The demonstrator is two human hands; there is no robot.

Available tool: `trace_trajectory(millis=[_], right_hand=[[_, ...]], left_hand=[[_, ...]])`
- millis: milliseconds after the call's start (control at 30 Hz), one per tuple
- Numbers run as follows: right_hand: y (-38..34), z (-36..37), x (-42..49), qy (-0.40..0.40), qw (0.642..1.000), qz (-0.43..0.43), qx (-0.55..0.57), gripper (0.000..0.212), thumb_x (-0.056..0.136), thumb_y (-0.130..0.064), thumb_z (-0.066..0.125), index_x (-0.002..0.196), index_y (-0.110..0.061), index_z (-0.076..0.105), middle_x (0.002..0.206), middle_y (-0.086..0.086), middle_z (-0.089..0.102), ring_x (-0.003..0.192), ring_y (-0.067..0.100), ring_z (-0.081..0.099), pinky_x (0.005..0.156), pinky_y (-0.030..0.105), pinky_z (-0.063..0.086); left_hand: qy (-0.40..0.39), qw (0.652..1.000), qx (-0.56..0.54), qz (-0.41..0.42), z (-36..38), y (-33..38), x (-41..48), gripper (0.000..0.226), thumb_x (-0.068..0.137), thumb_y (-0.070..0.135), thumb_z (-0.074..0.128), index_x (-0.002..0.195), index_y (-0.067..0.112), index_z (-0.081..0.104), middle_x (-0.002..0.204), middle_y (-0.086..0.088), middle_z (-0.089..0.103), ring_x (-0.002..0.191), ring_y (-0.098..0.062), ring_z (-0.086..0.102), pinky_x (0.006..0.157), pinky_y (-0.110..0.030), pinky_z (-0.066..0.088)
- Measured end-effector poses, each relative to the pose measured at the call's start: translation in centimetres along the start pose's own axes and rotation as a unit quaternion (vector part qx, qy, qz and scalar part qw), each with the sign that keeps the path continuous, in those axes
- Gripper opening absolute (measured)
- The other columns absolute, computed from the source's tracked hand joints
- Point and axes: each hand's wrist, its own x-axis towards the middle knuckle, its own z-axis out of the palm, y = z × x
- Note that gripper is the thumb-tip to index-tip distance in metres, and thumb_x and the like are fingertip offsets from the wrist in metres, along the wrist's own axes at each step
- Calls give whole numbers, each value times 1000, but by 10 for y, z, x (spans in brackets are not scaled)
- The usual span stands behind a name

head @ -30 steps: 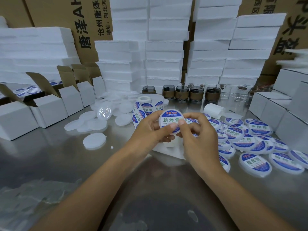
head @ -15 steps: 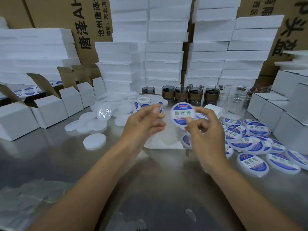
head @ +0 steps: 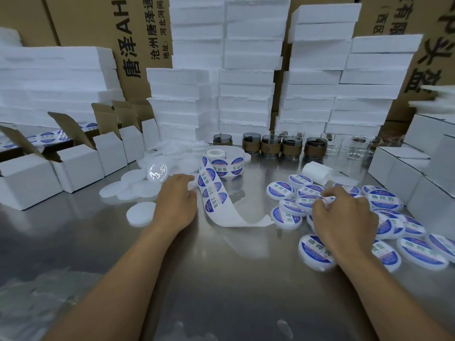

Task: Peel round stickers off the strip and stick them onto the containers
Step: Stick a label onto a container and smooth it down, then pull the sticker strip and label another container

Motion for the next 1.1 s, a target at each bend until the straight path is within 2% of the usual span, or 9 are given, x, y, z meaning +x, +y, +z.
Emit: trace_trajectory(millis=[233, 400, 533, 633, 767, 833, 900, 1000, 1100], right_hand=[[-13, -2, -3, 21, 996, -81, -31, 23, 91, -26, 50, 107, -16, 63, 91, 9, 67, 102, 27, 50, 88, 43, 34], [-14, -3, -5, 13, 995, -93, -18, 20, 90, -25, 50, 105, -18, 63, 86, 5, 66, 99, 25, 50, 89, 39, 30], [-16, -4, -6, 12, 995, -100, -12, 19, 90, -24, 50, 103, -18, 63, 83, 4, 65, 97, 23, 50, 90, 39, 29], [-16, -4, -6, 10, 994, -104, -15, 19, 90, -24, 51, 104, -19, 62, 82, 3, 64, 95, 22, 51, 90, 39, 30], [-18, -4, -6, 11, 993, -115, -24, 18, 91, -24, 49, 102, -19, 62, 83, 3, 65, 94, 22, 51, 91, 39, 30], [-19, -4, -5, 7, 992, -120, -27, 18, 91, -24, 49, 103, -18, 62, 83, 3, 65, 96, 22, 51, 92, 39, 29], [-20, -5, -6, 6, 992, -126, -23, 19, 91, -23, 49, 104, -18, 62, 85, 3, 66, 97, 23, 52, 93, 39, 29], [-25, -4, -10, 25, 987, -157, 17, 18, 89, -20, 53, 104, -16, 63, 86, 4, 66, 94, 25, 54, 91, 40, 31], [-37, -1, -19, 10, 970, -187, 154, 17, 88, -19, 57, 104, -16, 62, 80, -3, 62, 87, 18, 54, 86, 36, 36]], left_hand=[[-67, 989, 131, 8, -1, 1, -4, 39, 96, 21, 42, 135, 18, 49, 142, -3, 47, 129, -27, 42, 104, -38, 27], [-22, 991, 132, 1, -10, 7, -12, 34, 93, 22, 48, 125, 25, 57, 128, 1, 59, 118, -24, 51, 101, -38, 35], [37, 996, 84, -7, -15, 9, -17, 23, 92, 25, 53, 114, 25, 63, 112, 1, 66, 104, -23, 57, 90, -34, 38], [50, 994, 95, -18, -15, 9, -14, 34, 91, 29, 58, 124, 21, 58, 123, -6, 60, 115, -28, 50, 94, -40, 39], [-42, 983, 168, -54, -10, 2, -9, 52, 92, 41, 51, 139, 22, 42, 138, -8, 50, 127, -32, 41, 106, -44, 29], [-47, 982, 176, -50, -8, 1, -9, 53, 92, 42, 52, 139, 22, 40, 137, -8, 51, 126, -31, 42, 107, -45, 26], [7, 989, 142, -32, -10, 5, -9, 56, 88, 40, 61, 136, 19, 42, 132, -8, 55, 123, -30, 46, 104, -44, 29], [130, 991, -32, 5, -16, 17, -11, 62, 80, 35, 72, 133, 19, 44, 127, -5, 56, 116, -22, 51, 100, -37, 38], [141, 970, -178, 86, -19, 40, -19, 65, 74, 32, 78, 127, 27, 43, 114, 14, 53, 94, 5, 49, 79, -2, 36]])
